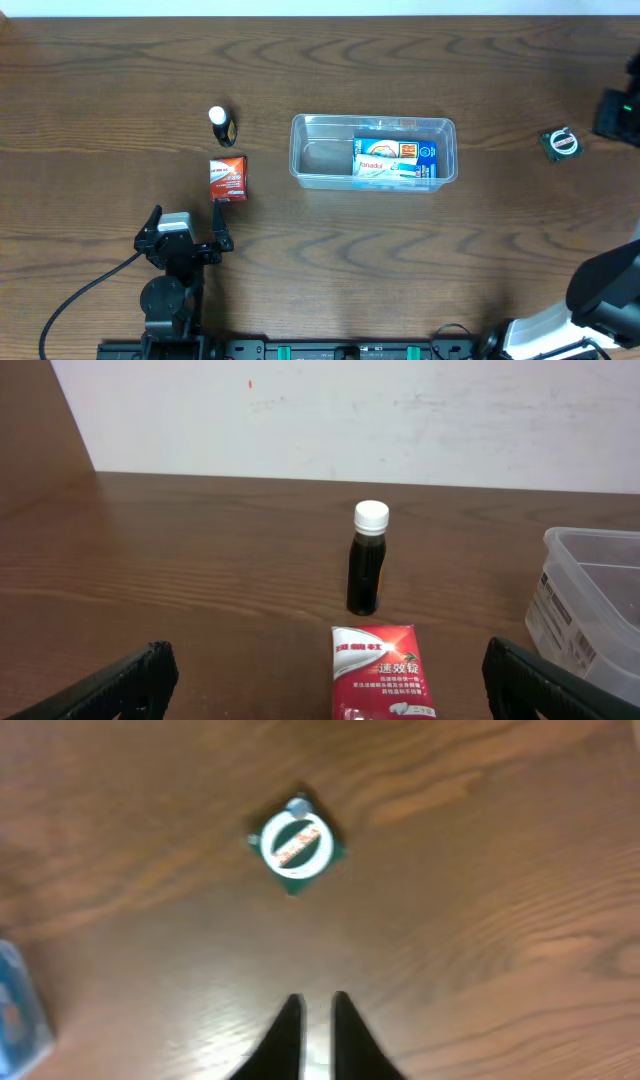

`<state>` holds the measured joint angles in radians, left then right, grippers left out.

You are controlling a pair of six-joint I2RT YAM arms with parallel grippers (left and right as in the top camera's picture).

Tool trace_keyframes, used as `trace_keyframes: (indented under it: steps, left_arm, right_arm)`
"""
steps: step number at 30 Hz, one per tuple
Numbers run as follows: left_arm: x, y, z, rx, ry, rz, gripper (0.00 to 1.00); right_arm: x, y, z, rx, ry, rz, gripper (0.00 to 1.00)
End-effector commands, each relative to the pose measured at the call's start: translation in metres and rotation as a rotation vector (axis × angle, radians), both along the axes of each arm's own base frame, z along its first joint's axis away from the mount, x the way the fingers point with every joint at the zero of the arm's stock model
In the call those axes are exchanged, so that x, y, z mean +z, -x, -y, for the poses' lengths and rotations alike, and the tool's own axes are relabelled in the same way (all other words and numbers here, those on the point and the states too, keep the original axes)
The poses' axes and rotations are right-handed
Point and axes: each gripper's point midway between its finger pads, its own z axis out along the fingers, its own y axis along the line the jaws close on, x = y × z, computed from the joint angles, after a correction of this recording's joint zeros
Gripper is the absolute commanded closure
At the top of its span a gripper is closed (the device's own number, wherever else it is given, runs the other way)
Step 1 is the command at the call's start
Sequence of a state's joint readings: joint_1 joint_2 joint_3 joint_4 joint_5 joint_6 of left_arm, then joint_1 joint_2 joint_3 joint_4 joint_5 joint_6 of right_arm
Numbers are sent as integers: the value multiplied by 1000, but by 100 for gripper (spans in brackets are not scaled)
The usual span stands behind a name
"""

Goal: Pack container
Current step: 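Move right gripper to the green Zam-Buk tin and lower over it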

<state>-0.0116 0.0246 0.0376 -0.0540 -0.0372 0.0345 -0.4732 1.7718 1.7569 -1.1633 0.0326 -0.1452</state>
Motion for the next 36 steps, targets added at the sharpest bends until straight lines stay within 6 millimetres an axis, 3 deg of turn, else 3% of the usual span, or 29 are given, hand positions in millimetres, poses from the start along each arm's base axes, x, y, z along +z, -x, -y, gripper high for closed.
trace_keyframes:
  steps: [1, 6, 9, 11, 15, 25, 30, 36]
  left_arm:
    - [-20, 0, -3, 16, -17, -50, 2]
    - [-20, 0, -3, 16, -18, -50, 2]
    - [-20, 0, -3, 16, -17, -50, 2]
    - [-20, 0, -3, 16, -18, -50, 2]
    - [-20, 0, -3, 16, -17, -50, 2]
    - [-20, 0, -3, 16, -17, -50, 2]
    - [-20, 0, -3, 17, -17, -50, 2]
    - [-20, 0, -3, 16, -18, -50, 2]
  right_arm:
    - [1, -1, 5, 194, 24, -8, 73]
    - [-3, -5, 20, 300, 86, -18, 27]
    - [-11, -12, 23, 357, 102, -27, 9]
    - [-23, -18, 20, 427, 87, -34, 3]
    - [-53, -26, 14, 519, 29, -64, 1]
    - [-139, -39, 14, 537, -111, -146, 1]
    - [-161, -46, 12, 545, -124, -160, 1]
    - [-168, -66, 17, 533, -88, -107, 1]
